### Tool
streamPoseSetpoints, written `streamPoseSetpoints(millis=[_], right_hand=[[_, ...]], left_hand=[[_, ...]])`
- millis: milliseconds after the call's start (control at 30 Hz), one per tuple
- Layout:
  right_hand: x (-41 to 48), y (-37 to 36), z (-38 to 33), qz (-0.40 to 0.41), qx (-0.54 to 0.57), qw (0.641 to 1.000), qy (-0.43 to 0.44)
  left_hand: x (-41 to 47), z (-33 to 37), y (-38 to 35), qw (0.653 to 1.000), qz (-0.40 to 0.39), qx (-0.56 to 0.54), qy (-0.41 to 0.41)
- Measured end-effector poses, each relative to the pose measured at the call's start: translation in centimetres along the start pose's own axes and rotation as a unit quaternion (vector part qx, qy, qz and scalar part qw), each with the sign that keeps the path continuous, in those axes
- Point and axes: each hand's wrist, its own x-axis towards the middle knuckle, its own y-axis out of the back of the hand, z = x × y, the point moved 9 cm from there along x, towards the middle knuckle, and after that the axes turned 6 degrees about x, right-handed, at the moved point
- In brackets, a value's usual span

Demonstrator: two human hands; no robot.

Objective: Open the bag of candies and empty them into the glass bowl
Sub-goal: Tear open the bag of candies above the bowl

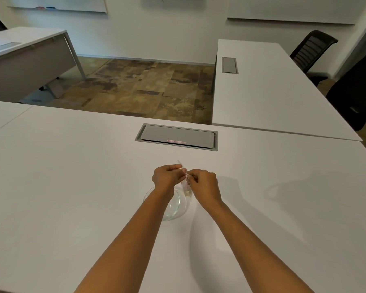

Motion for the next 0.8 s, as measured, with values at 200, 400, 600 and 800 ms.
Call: streamPoseSetpoints(millis=[200,400,600,800], right_hand=[[-0.2,0.2,0.3,0.005,0.003,1.0,-0.014],[-0.3,0.3,-0.2,0.024,0.005,1.0,-0.018],[-0.3,0.3,0.4,0.02,0.073,0.996,-0.048],[0.1,0.3,0.8,-0.008,0.113,0.991,-0.073]], left_hand=[[-0.2,0.0,0.0,1.0,-0.001,0.025,-0.008],[-0.4,0.6,0.7,0.995,0.054,0.072,-0.032],[-0.7,1.6,0.8,0.99,0.046,0.109,-0.075],[-1.1,1.4,0.9,0.991,0.006,0.104,-0.084]])
